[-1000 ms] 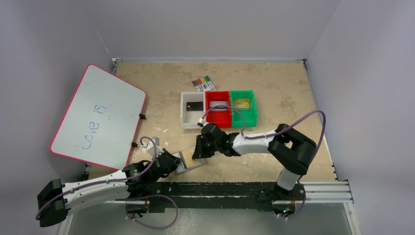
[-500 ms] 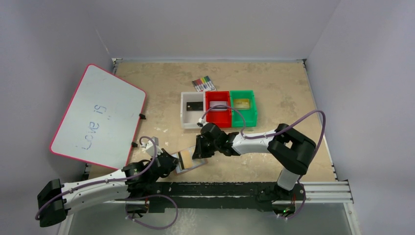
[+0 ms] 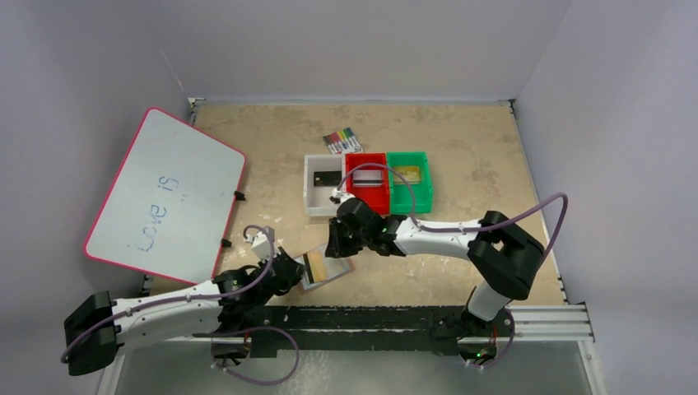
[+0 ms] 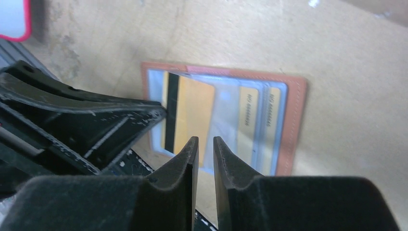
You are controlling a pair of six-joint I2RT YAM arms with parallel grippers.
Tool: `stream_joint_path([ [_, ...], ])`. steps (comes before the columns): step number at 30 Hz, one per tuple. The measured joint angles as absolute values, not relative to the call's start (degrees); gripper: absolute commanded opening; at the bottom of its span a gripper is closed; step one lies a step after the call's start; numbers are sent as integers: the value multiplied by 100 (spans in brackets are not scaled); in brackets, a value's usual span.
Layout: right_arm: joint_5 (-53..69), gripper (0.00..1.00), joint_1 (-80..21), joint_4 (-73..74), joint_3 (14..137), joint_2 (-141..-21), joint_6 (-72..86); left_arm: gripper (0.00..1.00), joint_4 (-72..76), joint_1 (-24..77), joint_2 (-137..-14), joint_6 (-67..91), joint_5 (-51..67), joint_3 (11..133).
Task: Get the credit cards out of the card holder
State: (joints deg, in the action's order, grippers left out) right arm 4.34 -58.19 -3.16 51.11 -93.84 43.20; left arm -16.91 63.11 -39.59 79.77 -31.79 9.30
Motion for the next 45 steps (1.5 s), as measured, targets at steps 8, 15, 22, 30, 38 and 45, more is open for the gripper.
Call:
stream_joint_path([
  [8,576,21,-5861,-489,5312,-9974,4235,0,-1621,6311,-3911,7887,-3155,989],
  [15,714,21,-5861,-679,5310,-10088,4263,14,-1664,6311,-3426,7883,-3131,985],
  [22,871,20,-5861,-945,5146,-10088,4397,19,-1125,6311,-3516,7894,-2930,720],
  [30,897,20,-5859,-1015,5105,-10086,4477,5,-633,6311,-3717,7977,-2768,609],
  [38,840,20,-5861,-976,5098,-10086,4613,0,-1177,6313,-3516,8145,-2882,749],
  [45,690,21,-5863,-880,5096,-10018,4713,0,-2598,6311,-3369,8079,-3260,1503],
])
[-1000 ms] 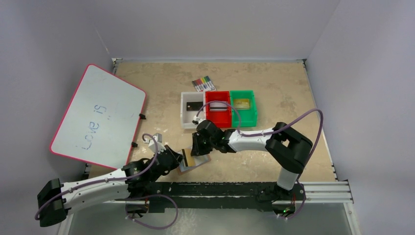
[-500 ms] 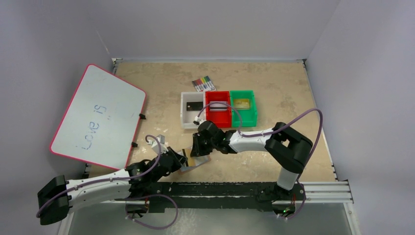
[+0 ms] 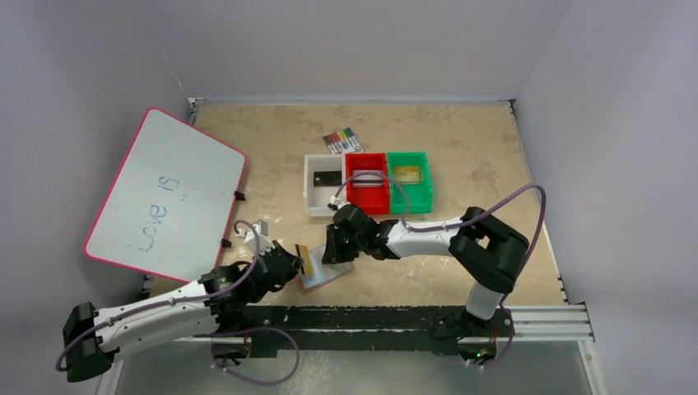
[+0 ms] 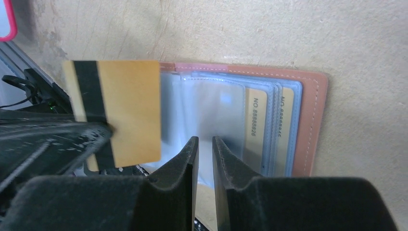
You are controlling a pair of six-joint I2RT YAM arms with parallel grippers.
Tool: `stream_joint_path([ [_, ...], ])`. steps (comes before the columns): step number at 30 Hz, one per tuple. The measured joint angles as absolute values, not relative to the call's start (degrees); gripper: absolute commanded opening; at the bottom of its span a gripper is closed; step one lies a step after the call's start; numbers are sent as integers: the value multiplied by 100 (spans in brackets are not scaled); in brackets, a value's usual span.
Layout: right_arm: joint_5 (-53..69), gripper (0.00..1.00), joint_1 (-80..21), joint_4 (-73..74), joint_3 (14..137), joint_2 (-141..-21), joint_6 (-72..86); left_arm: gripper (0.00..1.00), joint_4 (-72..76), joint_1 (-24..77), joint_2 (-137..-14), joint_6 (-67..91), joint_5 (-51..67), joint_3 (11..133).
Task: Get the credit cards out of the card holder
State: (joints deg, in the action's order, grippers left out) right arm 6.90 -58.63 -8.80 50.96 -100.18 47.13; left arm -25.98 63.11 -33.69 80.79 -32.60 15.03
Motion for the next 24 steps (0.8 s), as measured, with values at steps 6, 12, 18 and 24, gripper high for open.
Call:
stream_joint_path([
  [6,491,28,-5872,-554,5013,-9682,4674,0,-2934,6307,-3179,7813,-3430,1855],
  [12,-429,52,-5876,-32,5013,-8554,4731,0,-2847,6307,-2950,7424,-3476,2106],
  [18,-1354,73,-5867,-191,4547,-7203,4689,0,-2279,6307,-2840,6938,-3352,2123],
  [24,-1203,76,-5627,-475,3708,-6602,4545,0,-1389,6307,-2709,6464,-3063,2097],
])
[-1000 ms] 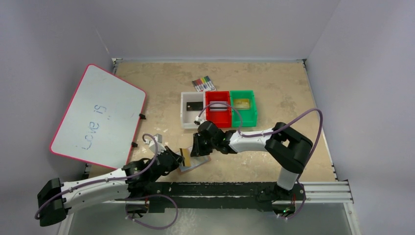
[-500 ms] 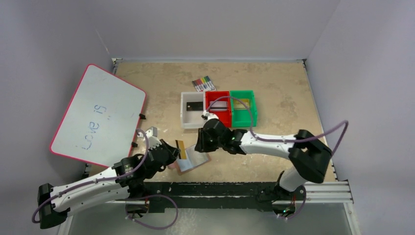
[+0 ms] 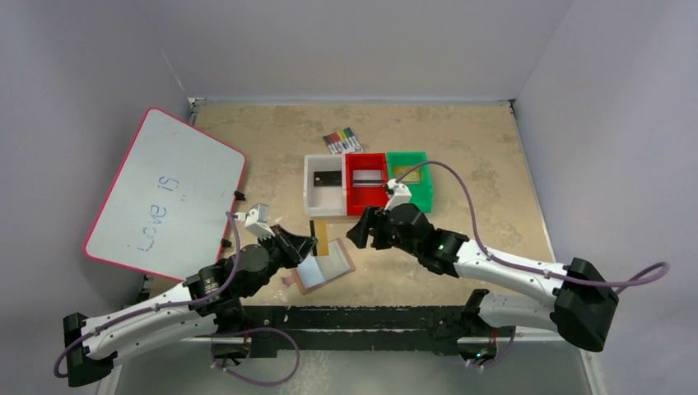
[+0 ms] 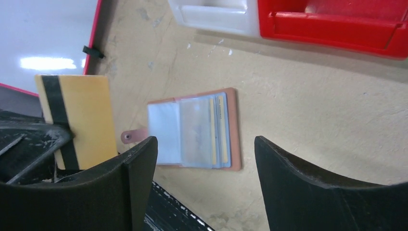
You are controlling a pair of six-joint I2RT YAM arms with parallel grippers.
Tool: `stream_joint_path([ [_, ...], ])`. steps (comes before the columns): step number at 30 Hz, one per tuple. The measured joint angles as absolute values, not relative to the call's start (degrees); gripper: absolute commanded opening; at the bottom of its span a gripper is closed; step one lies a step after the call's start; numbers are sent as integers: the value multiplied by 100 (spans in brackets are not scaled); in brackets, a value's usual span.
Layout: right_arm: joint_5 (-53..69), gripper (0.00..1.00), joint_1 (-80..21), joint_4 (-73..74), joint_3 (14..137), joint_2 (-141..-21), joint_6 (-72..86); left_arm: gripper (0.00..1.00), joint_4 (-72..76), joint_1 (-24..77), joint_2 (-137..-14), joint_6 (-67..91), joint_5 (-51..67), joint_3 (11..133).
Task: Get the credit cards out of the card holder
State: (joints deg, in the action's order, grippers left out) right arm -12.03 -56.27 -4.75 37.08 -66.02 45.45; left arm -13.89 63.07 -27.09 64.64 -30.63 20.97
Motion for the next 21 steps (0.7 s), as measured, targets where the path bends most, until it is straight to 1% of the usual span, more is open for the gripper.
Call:
stream_joint_path([
  [7,320,74,-4604,-1809,2803,-5913,4560,0,-670,6307,-2659,6101,-2790,2027],
  [11,1166,71,-4486,-2567,2635,-5811,4587,0,-259,6307,-2661,6034,-2585,1833],
  [15,1916,64,-4423,-3341,2593,-5854,4687,0,213,6307,-2714,6040,-2370,1599],
  [21,2679,57,-4375,-4158,2589,-6410,4910,0,786,6307,-2818,6042,-2121,1503],
])
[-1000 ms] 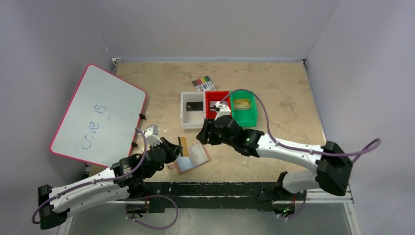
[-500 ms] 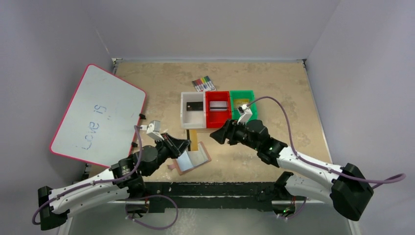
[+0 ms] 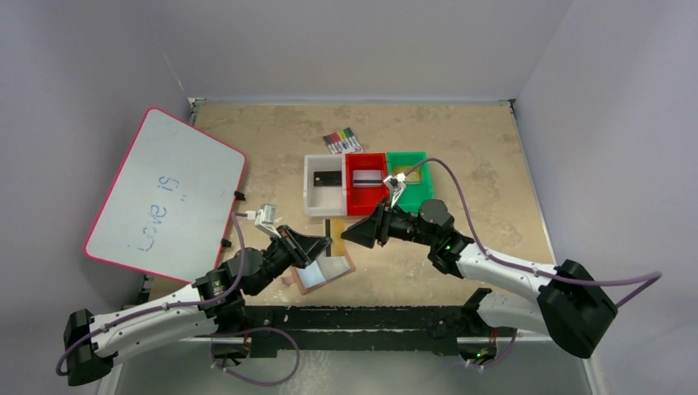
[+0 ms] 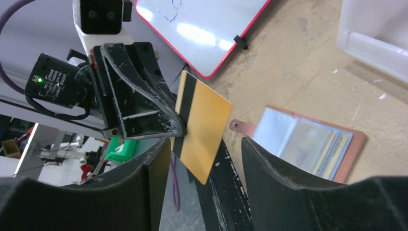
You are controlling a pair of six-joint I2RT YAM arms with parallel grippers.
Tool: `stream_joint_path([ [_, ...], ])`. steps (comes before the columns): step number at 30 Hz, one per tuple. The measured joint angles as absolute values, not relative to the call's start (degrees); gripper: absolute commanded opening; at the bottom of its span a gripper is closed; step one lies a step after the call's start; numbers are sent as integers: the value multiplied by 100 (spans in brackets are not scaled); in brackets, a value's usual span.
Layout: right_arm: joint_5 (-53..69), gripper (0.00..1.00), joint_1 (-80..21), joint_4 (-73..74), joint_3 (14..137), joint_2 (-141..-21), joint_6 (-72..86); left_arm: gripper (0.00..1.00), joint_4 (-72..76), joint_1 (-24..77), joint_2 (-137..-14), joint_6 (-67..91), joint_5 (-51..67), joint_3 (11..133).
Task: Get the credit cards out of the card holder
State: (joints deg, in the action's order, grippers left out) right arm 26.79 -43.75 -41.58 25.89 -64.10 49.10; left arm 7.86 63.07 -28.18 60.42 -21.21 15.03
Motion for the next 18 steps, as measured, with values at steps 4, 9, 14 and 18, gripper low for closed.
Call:
stream_joint_path([
  [4,2985,48,-4340,-4644,2493,-6737,5146,0,1039,6307,-2779,6045,-2060,1485],
  [9,3304,40,-4305,-5168,2456,-6989,5389,0,1168,6307,-2655,6053,-2010,1389],
  [14,3568,35,-4265,-5586,2456,-7105,5531,0,1297,6307,-2628,6075,-1959,1315],
  [18,3743,29,-4226,-5920,2456,-7284,5669,0,1505,6307,-2630,6088,-1890,1260],
])
